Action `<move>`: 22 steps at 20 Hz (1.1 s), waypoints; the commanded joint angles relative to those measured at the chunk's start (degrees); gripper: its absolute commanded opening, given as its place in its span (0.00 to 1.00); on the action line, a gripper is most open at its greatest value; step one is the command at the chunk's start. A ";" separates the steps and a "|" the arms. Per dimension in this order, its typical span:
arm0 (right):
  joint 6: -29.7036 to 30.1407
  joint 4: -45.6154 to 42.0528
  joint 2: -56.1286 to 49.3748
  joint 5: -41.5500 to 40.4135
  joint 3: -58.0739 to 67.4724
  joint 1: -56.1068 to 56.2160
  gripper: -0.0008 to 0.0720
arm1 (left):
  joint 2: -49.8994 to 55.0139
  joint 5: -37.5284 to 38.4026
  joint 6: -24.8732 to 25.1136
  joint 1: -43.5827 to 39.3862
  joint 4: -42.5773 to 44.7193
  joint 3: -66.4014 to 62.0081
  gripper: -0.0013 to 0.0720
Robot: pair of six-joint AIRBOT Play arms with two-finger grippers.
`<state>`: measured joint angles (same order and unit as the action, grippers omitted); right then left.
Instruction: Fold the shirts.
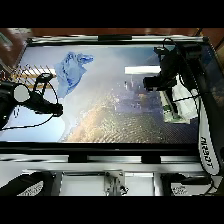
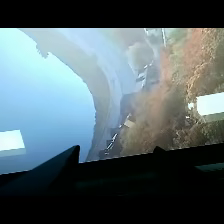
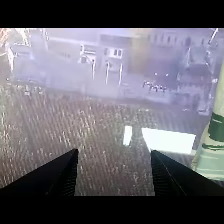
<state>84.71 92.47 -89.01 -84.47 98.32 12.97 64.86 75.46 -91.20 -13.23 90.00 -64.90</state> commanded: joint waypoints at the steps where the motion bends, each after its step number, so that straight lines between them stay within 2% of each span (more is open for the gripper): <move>1: 0.00 0.00 -0.04 0.00 0.04 0.04 0.76 | -0.04 0.00 0.02 0.00 0.02 0.02 0.77; 14: 0.00 0.00 -0.04 0.00 0.04 0.04 0.76 | -0.04 0.00 0.02 0.00 0.02 0.02 0.77; 17: -0.04 0.02 -0.04 4.72 0.04 0.04 0.76 | -0.04 -0.09 -0.59 0.00 -0.61 0.04 0.78; 22: -0.04 0.00 -0.04 8.52 0.04 0.04 0.76 | -0.02 -7.89 -0.59 0.02 -2.08 0.07 0.77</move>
<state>84.71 92.47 -89.01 -78.81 98.32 12.97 64.86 71.50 -91.74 -13.23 88.55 -64.86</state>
